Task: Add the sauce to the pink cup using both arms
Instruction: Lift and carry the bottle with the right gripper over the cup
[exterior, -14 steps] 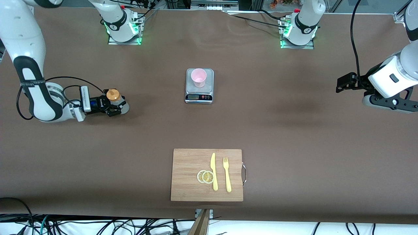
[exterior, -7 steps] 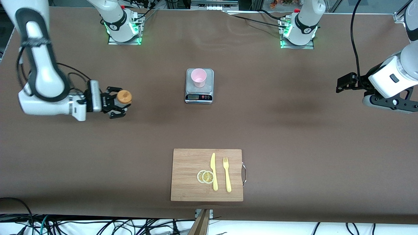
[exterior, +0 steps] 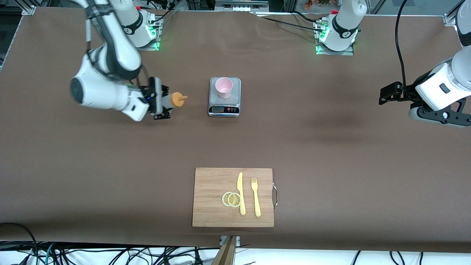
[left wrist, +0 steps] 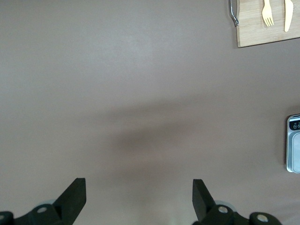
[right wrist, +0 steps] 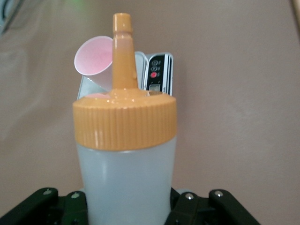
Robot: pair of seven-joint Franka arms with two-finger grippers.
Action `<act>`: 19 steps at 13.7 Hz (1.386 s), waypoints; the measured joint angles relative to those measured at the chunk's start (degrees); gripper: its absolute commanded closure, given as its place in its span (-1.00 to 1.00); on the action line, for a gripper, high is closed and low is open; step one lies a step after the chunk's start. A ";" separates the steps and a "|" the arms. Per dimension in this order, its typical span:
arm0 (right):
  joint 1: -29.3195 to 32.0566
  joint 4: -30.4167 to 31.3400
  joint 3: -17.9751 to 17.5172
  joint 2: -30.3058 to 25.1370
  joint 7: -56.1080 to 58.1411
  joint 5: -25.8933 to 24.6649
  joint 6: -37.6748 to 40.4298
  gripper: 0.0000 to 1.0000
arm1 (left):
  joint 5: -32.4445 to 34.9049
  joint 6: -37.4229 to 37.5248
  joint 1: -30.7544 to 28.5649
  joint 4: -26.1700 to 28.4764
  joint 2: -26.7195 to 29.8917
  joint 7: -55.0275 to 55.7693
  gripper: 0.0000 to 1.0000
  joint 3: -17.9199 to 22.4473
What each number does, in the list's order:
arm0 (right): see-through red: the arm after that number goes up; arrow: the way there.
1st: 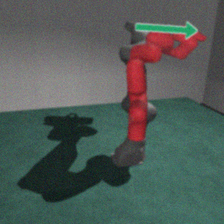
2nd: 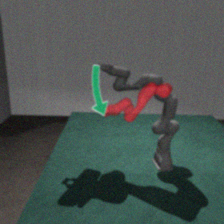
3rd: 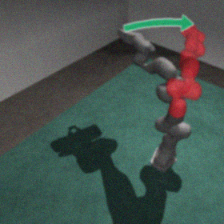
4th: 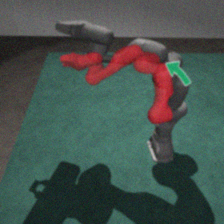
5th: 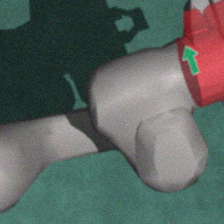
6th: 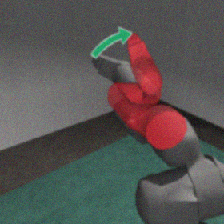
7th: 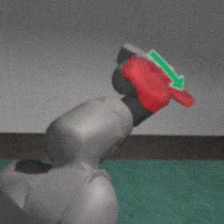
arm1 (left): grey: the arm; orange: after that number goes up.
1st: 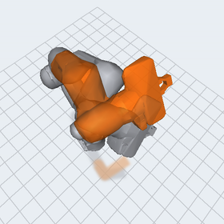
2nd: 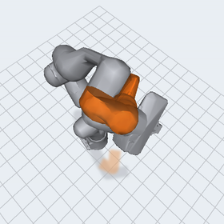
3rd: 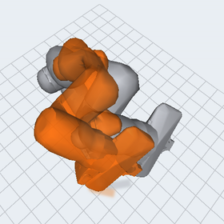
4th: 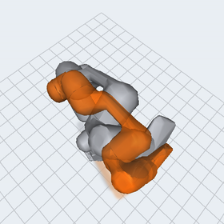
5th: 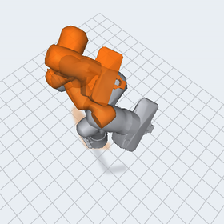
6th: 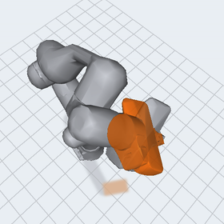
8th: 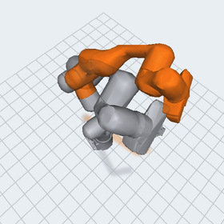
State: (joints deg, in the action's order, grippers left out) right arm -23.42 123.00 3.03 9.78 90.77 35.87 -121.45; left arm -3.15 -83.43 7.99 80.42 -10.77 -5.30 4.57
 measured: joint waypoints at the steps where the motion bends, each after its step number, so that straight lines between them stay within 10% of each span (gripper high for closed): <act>1: -1.78 1.81 -0.22 -0.61 -2.49 -1.03 -1.90 0.71 | 0.00 0.00 0.00 0.00 0.00 0.00 -1.00 0.00; 19: -7.68 6.27 -15.14 -4.37 -46.26 -27.94 -2.42 0.71 | 0.00 0.00 -0.09 -0.02 -0.03 0.00 -1.00 0.00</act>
State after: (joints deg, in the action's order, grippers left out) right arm -31.10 129.27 -12.11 5.41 44.51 7.92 -123.87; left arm -3.15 -83.43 7.90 80.40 -10.80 -5.30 4.57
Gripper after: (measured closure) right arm 0.767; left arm 0.000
